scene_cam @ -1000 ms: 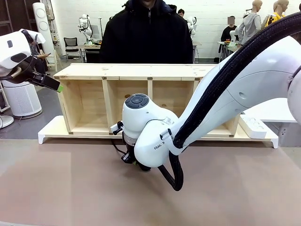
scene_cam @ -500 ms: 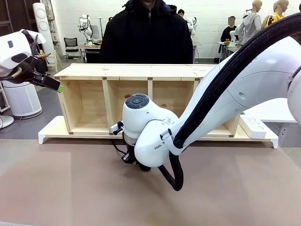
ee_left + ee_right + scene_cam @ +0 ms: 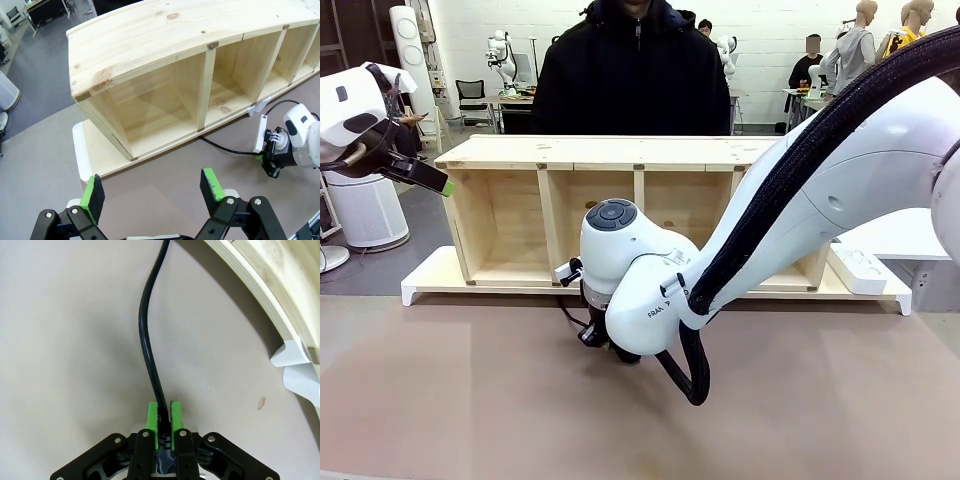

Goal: Perform cable management.
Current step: Pull the grasped Power Cable to the location of the Power Strip.

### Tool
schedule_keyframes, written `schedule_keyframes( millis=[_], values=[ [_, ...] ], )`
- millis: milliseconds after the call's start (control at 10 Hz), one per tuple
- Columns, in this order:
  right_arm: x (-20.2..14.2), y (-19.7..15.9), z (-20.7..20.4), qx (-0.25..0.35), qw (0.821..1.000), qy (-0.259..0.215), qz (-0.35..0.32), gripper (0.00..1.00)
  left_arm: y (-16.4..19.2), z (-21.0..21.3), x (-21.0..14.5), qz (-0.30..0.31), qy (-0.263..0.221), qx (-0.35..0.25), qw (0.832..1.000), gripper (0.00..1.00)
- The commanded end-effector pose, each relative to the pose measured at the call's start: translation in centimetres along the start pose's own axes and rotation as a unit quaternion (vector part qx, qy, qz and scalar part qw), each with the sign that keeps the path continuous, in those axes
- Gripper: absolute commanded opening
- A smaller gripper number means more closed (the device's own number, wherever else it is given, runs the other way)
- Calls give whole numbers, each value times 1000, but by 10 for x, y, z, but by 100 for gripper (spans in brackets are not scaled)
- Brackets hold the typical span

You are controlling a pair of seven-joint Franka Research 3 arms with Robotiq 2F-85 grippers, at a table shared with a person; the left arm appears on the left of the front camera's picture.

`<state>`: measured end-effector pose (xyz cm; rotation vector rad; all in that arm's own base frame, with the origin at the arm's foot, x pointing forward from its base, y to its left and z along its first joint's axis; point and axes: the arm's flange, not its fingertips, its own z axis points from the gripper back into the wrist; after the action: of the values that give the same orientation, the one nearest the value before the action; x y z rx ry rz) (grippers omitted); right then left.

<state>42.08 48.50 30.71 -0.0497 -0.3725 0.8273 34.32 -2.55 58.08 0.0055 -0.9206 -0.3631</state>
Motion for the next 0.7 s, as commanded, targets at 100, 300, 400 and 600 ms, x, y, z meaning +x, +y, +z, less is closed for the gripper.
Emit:
schedule_keyframes(
  millis=[100, 300, 400, 600],
  values=[
    [-25, 6, 20, 14, 1000, 3, -20, 12, 1, 0, 0, 1, -4, 1, 1000, 100],
    [-55, 10, 38, 21, 999, -9, -41, 12, 1, 0, 0, 1, -4, 1, 1000, 100],
    [-68, 12, 47, 23, 998, -14, -53, 12, 1, 0, 0, 1, -4, 1, 1000, 100],
    [-101, 20, 67, 17, 997, -29, -77, 12, 1, 0, 0, 1, -4, 1, 1000, 100]
  ],
)
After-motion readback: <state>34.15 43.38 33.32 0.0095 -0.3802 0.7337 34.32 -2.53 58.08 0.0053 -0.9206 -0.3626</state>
